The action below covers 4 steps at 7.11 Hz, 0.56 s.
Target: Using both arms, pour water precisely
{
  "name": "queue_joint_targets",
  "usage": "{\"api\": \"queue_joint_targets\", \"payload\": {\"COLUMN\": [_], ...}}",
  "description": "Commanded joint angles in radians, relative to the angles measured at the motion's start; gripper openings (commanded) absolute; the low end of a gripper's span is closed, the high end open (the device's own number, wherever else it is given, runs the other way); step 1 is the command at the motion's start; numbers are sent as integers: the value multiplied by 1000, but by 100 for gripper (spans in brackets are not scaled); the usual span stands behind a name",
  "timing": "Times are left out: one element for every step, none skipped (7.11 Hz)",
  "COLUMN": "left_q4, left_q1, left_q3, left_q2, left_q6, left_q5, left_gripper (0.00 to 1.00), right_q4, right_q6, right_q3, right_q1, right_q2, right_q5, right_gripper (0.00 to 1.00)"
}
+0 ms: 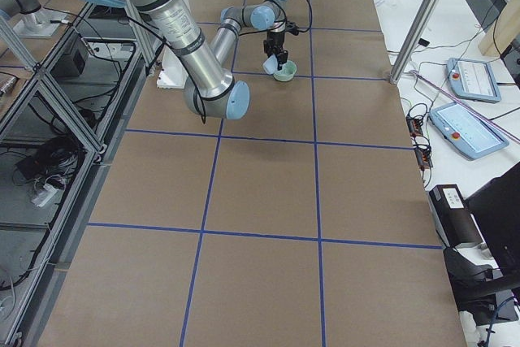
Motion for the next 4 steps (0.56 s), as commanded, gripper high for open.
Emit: {"api": "queue_joint_targets", "payload": {"left_q4": [0,2,2,2], "left_q1": [0,0,0,0], "left_q3": [0,0,0,0], "left_q2": [0,0,0,0], "left_q6": [0,0,0,0], "left_q5": [2,0,0,2], "left_gripper": [100,100,100,100], "right_q4": [-87,-132,-164,-216], "right_q6": [-2,-2,-2,-2], "right_q3": [-18,-28,-45,-83], "right_q1": [0,0,0,0], "right_q2": [46,76,99,144], "right_q5": [0,1,1,0], "right_gripper": [0,0,0,0]}}
